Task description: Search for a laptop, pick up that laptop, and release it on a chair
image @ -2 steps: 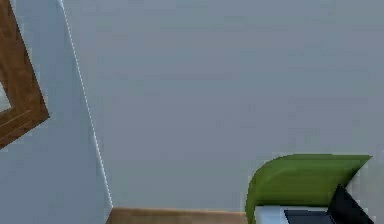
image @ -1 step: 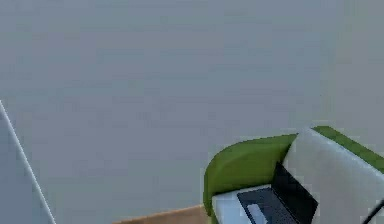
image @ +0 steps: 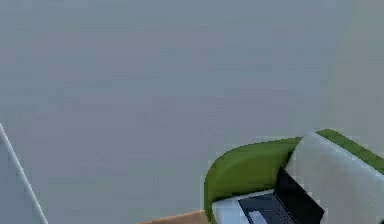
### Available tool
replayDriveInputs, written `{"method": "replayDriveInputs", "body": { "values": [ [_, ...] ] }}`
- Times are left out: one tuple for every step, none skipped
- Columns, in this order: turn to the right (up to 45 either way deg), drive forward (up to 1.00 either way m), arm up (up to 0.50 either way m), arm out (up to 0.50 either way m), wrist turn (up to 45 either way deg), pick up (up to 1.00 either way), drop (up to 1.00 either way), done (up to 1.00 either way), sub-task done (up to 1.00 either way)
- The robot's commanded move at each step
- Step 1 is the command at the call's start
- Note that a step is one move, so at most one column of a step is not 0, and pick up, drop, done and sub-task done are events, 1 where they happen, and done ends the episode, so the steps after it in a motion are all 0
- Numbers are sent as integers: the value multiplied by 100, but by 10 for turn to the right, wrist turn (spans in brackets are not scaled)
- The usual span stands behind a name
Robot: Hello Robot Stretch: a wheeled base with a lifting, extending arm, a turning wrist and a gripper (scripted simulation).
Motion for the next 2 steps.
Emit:
{"method": "replayDriveInputs", "body": {
  "values": [
    [-450,0,0,0,0,0,0,0,0],
    [-150,0,0,0,0,0,0,0,0]
  ]
}}
